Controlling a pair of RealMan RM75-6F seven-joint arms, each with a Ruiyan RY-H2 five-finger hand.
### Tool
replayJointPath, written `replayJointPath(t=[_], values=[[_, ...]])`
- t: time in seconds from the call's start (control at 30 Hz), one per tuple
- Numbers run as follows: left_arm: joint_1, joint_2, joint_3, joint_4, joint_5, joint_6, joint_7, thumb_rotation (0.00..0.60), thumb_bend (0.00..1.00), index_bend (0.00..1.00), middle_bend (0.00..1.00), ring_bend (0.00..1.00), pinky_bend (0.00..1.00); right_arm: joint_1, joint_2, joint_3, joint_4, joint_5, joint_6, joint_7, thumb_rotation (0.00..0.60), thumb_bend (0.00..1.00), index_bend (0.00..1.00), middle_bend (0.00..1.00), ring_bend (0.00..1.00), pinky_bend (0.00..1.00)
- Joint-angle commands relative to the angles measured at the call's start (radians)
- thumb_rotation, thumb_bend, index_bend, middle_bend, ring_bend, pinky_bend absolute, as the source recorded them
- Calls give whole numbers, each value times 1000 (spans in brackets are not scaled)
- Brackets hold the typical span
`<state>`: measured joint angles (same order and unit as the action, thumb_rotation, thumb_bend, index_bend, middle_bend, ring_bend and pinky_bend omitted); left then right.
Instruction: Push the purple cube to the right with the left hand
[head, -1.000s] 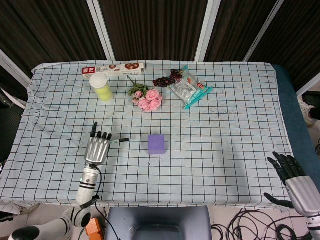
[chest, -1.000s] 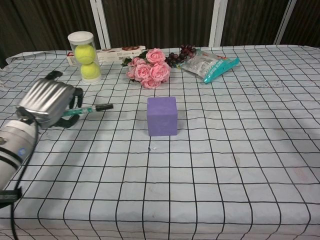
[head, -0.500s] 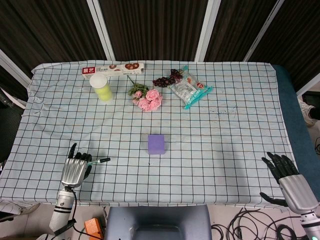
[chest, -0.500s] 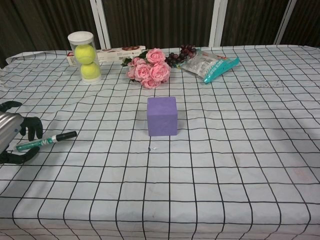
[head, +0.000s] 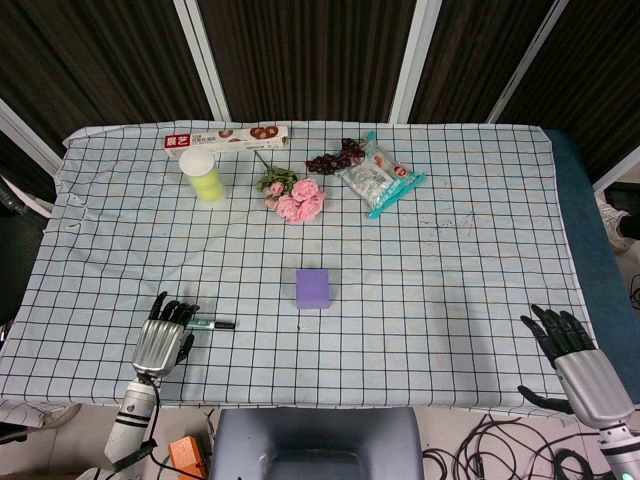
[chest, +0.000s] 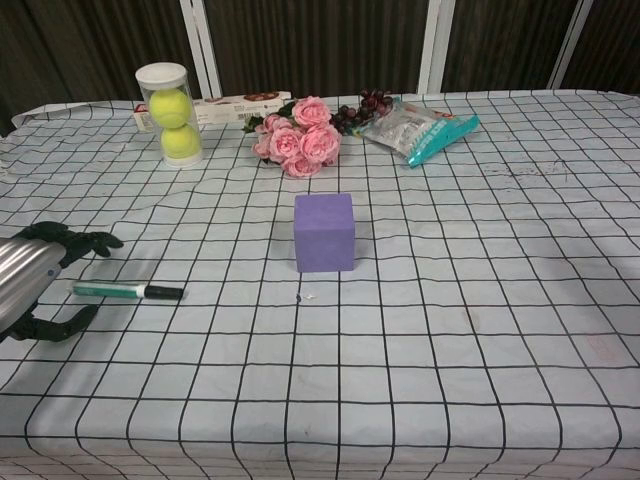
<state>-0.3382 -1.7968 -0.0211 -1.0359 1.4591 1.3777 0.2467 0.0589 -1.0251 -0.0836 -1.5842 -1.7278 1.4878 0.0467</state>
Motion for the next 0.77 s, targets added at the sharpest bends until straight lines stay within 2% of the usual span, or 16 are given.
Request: replayJointPath(t=[0.03, 0.17, 0.27, 0.37, 0.47, 0.6, 0.77], values=[[4, 16, 4, -24, 5, -5, -23, 600, 327, 90, 131, 112, 132, 0, 0, 0, 0, 0, 0, 0, 600, 305, 0, 0, 0, 56], [19, 60, 21, -92, 22, 5, -72, 600, 319, 61, 106, 101, 142, 1, -1, 0, -1, 2, -3, -3, 600, 305, 0, 0, 0, 56], [86, 215, 73, -244, 94, 134, -82, 600, 318, 57, 105, 95, 146, -2, 1, 0, -1, 0, 5, 0, 600, 305, 0, 0, 0, 56], [140, 368, 131, -367, 145, 208, -55, 600, 317, 19, 67, 44, 133, -3, 1, 0, 0, 0, 7, 3, 600, 305, 0, 0, 0, 56], [199, 452, 150, -408, 173, 304, -92, 600, 322, 0, 10, 0, 111, -2, -1, 2, -2, 3, 5, -3, 600, 305, 0, 0, 0, 56], [228, 500, 144, -435, 188, 348, -97, 600, 331, 0, 0, 0, 104, 2, -6, 0, -6, 3, -9, -18, 600, 306, 0, 0, 0, 56], [228, 515, 125, -457, 150, 290, -71, 600, 331, 0, 0, 0, 104, 9, -7, -1, -8, 7, -26, -28, 600, 305, 0, 0, 0, 56]])
